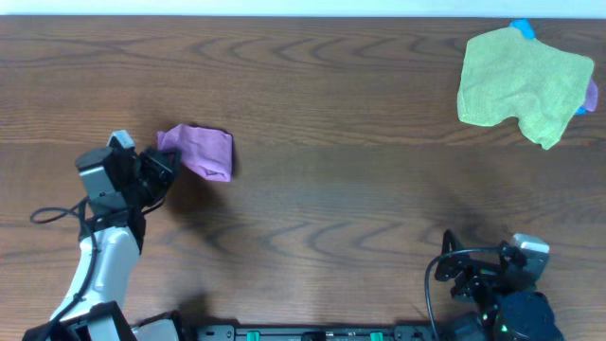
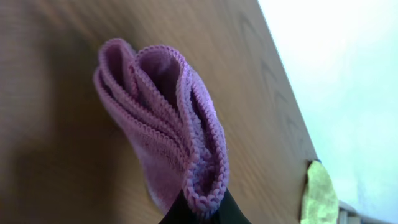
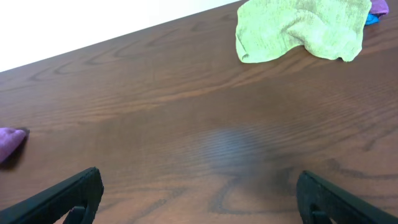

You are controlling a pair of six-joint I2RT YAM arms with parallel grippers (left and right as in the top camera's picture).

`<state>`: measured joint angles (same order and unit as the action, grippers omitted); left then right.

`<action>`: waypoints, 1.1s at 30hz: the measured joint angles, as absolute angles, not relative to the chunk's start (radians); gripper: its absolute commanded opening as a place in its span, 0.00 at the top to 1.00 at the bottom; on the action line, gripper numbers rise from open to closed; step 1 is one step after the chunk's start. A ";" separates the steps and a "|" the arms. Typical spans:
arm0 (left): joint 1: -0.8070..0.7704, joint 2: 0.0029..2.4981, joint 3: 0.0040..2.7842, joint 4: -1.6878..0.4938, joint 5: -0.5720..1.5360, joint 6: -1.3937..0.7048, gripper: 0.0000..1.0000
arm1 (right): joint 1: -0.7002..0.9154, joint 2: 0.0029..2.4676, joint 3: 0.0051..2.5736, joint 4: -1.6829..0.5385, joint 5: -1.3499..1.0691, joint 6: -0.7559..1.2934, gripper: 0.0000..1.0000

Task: Fold the cloth

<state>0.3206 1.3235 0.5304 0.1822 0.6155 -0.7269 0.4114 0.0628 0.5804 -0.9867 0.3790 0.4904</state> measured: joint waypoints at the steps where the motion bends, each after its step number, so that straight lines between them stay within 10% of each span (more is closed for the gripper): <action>1: 0.335 1.324 0.530 0.170 0.622 -0.715 0.94 | 0.411 0.063 0.580 -0.987 0.379 0.490 0.01; 30: 0.546 1.324 0.530 -0.103 0.564 -0.495 0.94 | 0.411 0.063 0.580 -0.987 0.379 0.490 0.01; 33: 0.547 1.324 0.530 -0.105 0.554 -0.485 0.48 | 0.411 0.063 0.580 -0.987 0.379 0.490 0.01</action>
<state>0.5472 1.3235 0.5304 -0.1047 0.5545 -0.4850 0.4114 0.0628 0.5804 -0.9867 0.3786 0.4904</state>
